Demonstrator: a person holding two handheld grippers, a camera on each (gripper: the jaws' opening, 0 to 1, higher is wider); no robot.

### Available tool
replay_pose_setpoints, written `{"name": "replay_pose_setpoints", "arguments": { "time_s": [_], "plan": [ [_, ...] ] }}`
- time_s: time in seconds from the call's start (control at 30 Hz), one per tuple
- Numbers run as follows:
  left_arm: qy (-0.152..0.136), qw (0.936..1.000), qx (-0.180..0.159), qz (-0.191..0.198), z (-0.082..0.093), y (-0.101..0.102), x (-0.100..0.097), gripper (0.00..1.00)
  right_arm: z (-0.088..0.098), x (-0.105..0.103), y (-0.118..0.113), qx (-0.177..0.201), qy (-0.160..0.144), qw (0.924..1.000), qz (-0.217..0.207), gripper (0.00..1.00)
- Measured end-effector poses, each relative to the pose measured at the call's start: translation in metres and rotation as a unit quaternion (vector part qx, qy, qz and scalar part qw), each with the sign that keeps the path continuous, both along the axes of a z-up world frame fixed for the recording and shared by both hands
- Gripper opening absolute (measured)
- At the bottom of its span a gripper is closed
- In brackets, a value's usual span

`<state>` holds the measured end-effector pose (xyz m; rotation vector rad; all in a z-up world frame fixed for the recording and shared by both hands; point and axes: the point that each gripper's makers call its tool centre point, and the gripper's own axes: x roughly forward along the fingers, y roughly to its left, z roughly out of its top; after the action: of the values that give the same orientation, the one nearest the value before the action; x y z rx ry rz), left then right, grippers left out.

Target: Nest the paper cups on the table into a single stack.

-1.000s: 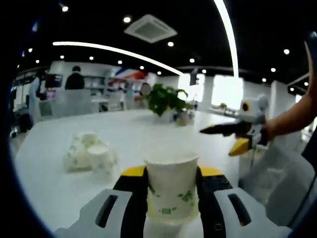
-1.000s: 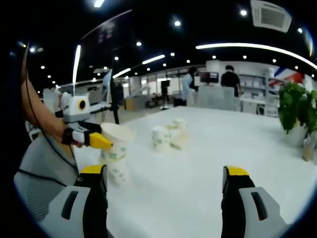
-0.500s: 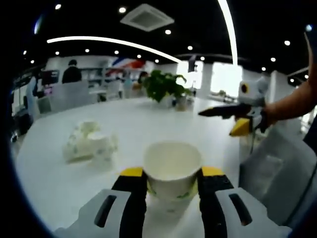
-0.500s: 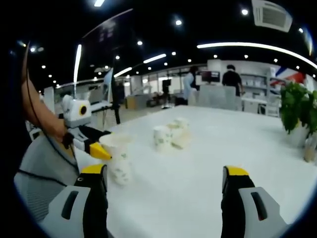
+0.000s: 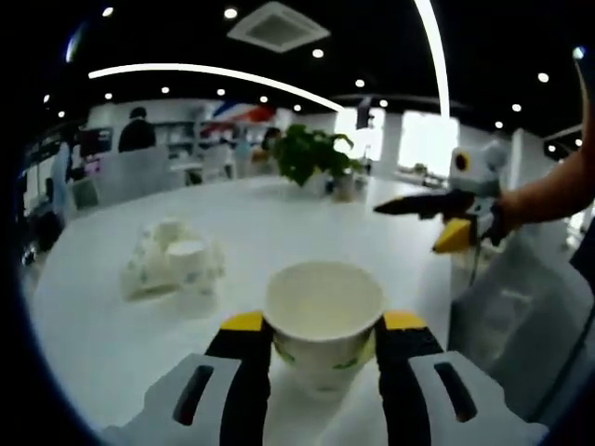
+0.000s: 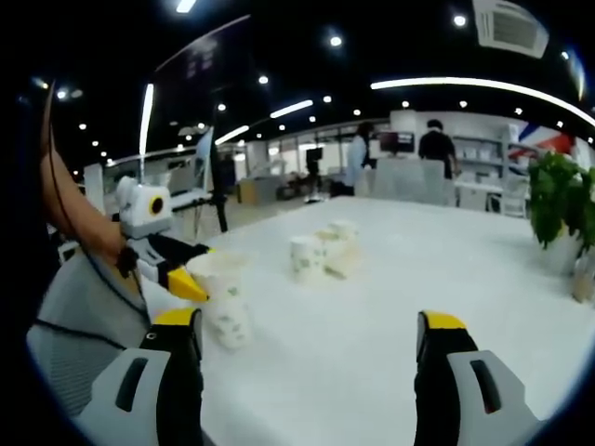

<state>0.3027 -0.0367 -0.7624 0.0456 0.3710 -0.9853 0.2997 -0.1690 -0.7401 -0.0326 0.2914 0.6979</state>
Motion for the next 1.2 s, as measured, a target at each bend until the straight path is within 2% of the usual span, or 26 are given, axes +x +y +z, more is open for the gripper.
{"name": "replay_pose_setpoints", "arguments": {
  "time_s": [0.13,0.3,0.4,0.6,0.67,0.77,0.9,1.03,1.2],
  "plan": [
    [-0.001,0.9999,-0.011,0.005,0.007,0.002,0.002,0.55,0.001,0.002,-0.002,0.001,-0.001,1.0000,-0.003,0.94],
    [-0.015,0.9998,-0.010,0.006,0.017,0.008,0.006,0.65,0.003,0.004,-0.004,-0.001,-0.004,1.0000,-0.003,0.94],
    [-0.026,0.9993,-0.022,0.011,0.031,0.013,0.011,0.71,0.004,0.005,-0.004,-0.001,-0.005,1.0000,-0.004,0.94],
    [-0.041,0.9981,-0.033,0.034,0.054,0.032,0.028,0.84,0.007,0.010,-0.002,-0.007,-0.009,0.9999,0.002,0.94],
    [-0.047,0.9975,-0.029,0.044,0.056,0.041,0.032,0.88,0.009,0.012,-0.002,-0.009,-0.011,0.9999,0.003,0.95],
    [-0.055,0.9971,-0.009,0.051,0.052,0.055,0.035,0.90,0.013,0.016,-0.003,-0.007,-0.014,0.9999,0.002,0.95],
    [-0.050,0.9968,0.013,0.061,0.042,0.076,0.037,0.92,0.015,0.020,-0.002,-0.006,-0.017,0.9998,0.002,0.97],
    [-0.049,0.9942,0.030,0.091,0.036,0.103,0.043,0.94,0.016,0.026,-0.005,-0.006,-0.017,0.9998,-0.002,0.98],
    [-0.042,0.9899,0.020,0.134,0.036,0.136,0.054,0.98,0.014,0.030,-0.005,-0.011,-0.016,0.9998,-0.001,1.00]
  ]
}}
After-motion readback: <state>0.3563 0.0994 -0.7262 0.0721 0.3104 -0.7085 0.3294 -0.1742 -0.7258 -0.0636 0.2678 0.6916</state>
